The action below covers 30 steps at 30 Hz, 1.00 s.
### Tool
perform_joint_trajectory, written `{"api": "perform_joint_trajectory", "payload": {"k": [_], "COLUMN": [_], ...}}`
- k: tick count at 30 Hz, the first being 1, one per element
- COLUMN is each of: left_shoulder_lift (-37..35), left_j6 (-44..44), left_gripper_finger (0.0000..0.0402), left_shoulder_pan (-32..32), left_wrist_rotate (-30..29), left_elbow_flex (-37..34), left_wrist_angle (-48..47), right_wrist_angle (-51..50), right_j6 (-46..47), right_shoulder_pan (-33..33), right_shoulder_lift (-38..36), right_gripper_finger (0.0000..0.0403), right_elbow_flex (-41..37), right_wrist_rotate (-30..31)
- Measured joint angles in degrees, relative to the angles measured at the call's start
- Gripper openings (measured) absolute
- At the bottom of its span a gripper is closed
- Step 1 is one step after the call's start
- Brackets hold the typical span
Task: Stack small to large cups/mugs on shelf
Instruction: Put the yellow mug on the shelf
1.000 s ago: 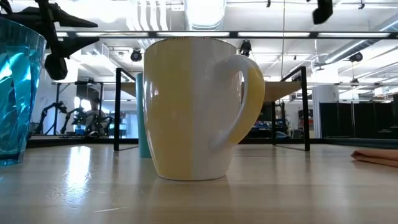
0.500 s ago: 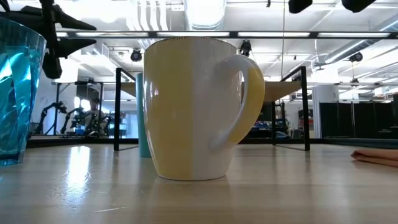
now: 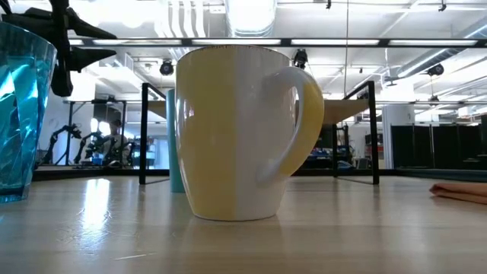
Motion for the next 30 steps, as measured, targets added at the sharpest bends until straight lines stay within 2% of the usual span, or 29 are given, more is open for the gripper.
{"api": "perform_joint_trajectory", "payload": {"k": [2, 5, 7, 10, 12, 15, 17, 19, 21, 24, 30], "left_shoulder_lift": [0.0, 0.0, 0.2, 0.1, 0.1, 0.1, 0.1, 0.1, 0.1, 0.1, 0.1], "left_j6": [0.0, 0.0, 0.1, 0.1, 0.1, 0.1, 0.1, 0.1, 0.1, 0.1, 0.1], "left_gripper_finger": [0.0121, 0.0121, 0.0121, 0.0121, 0.0121, 0.0121, 0.0121, 0.0121, 0.0121, 0.0121, 0.0121], "left_shoulder_pan": [0.0, 0.0, 0.0, 0.0, 0.0, 0.0, 0.0, 0.0, 0.0, 0.0, 0.0], "left_wrist_rotate": [0.6, 1.0, 1.0, 1.0, 1.0, 1.0, 1.0, 1.1, 1.2, 1.2, 1.7], "left_elbow_flex": [0.0, 0.0, 0.1, 0.1, 0.1, 0.1, 0.1, 0.1, 0.1, 0.1, 0.1], "left_wrist_angle": [0.0, 0.0, -0.1, -0.1, -0.1, -0.5, -0.6, -0.7, -0.8, -0.9, -1.1], "right_wrist_angle": [-20.5, -36.1, -42.2, -50.0, -56.2, -72.8, -84.1, -90.6, -93.1, -91.4, -79.0], "right_j6": [-1.0, 0.4, -0.4, -0.3, 1.5, 3.3, 6.1, 10.1, 14.6, 24.5, 35.9], "right_shoulder_pan": [-0.1, 1.1, 2.3, 3.8, 6.6, 11.7, 15.3, 18.6, 21.7, 26.3, 30.5], "right_shoulder_lift": [3.3, 8.5, 12.2, 18.2, 21.3, 25.1, 28.3, 31.2, 32.6, 33.3, 35.5], "right_gripper_finger": [0.0013, 0.0013, 0.0013, 0.0013, 0.0013, 0.0013, 0.0013, 0.0013, 0.0013, 0.0013, 0.0013], "right_elbow_flex": [8.2, 19.1, 25.1, 33.1, 38.1, 44.2, 46.3, 47.1, 47.1, 44.9, 37.8], "right_wrist_rotate": [2.3, 4.8, -0.8, -16.8, -19.9, -15.7, -9.8, -3.6, 1.7, 8.2, 10.1]}}
